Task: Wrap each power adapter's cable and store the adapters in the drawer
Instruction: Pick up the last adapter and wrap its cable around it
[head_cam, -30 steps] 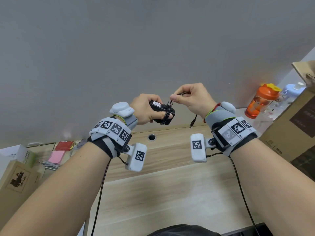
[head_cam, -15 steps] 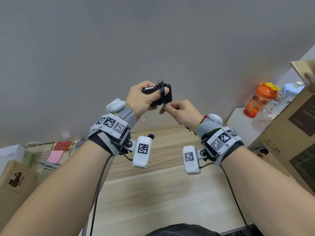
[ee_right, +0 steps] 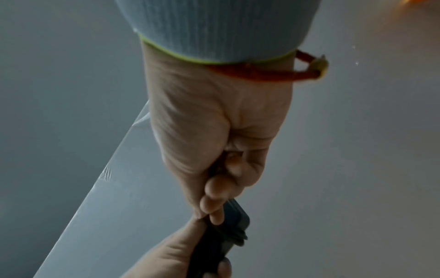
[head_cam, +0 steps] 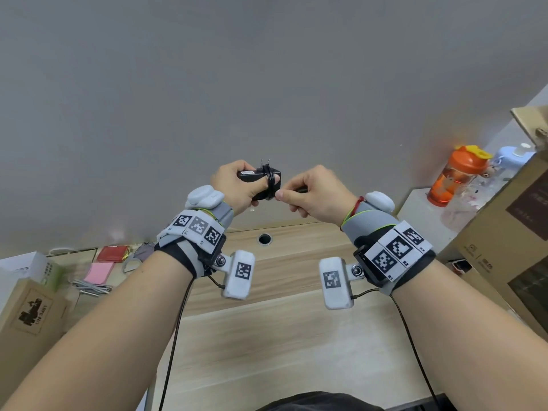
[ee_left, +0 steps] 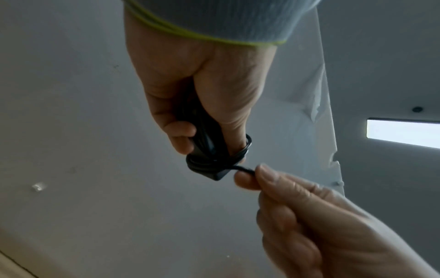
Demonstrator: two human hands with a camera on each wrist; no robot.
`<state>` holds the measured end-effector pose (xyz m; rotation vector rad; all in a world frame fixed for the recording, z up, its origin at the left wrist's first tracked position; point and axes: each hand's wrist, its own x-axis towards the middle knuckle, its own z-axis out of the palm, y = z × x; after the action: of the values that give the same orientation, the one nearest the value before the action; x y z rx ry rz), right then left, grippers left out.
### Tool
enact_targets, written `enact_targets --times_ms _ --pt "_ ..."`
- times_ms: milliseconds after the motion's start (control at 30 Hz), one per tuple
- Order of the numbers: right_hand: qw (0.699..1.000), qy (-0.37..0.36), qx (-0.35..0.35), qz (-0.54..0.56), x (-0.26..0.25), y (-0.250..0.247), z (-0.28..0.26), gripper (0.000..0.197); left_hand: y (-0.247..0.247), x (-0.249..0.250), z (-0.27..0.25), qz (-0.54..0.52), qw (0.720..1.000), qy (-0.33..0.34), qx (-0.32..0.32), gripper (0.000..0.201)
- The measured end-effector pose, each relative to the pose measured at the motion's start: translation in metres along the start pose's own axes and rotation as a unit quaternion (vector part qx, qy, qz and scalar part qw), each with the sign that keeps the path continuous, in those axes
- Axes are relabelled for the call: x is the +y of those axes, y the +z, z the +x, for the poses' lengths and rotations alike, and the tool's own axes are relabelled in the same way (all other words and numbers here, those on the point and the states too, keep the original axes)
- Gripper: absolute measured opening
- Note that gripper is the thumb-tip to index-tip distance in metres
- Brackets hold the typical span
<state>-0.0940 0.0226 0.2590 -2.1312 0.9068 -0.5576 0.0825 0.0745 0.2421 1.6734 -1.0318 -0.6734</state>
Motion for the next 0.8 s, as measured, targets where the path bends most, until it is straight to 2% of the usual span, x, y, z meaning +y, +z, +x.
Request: enact_targets --times_ms 100,200,267,467,533,633,800 --pt "0.986 0.001 0.010 0.166 -0.005 -0.003 0.002 0.009 0.004 0.002 -0.004 0.043 0.999 0.027 -0.010 0.027" --pt "0.964 -0.005 0.011 0.267 -0.005 -0.006 0.005 0.003 0.004 0.005 -0.008 0.043 0.998 0.037 -0.036 0.033" --pt "0.965 -0.020 0.017 0.259 -0.004 -0.005 0.005 0.004 0.003 0.006 -0.009 0.035 0.997 0.035 -0.060 0.036" --pt "0.960 -0.029 0.067 0.271 -0.006 0.001 0.005 0.004 0.006 0.014 -0.014 -0.028 0.996 0.017 -0.088 0.013" --pt "0.956 -0.014 0.070 0.284 -0.007 0.002 0.004 0.015 0.008 0.015 -0.014 -0.054 0.995 -0.002 -0.083 0.008" --pt "0.961 0.022 0.046 0.273 -0.006 0.004 0.002 0.035 0.009 0.013 -0.011 -0.096 0.992 -0.034 -0.071 0.015" --pt "0.965 0.075 0.022 0.249 0.000 0.010 0.002 0.045 0.011 0.010 -0.007 -0.167 0.981 -0.069 -0.074 0.028"
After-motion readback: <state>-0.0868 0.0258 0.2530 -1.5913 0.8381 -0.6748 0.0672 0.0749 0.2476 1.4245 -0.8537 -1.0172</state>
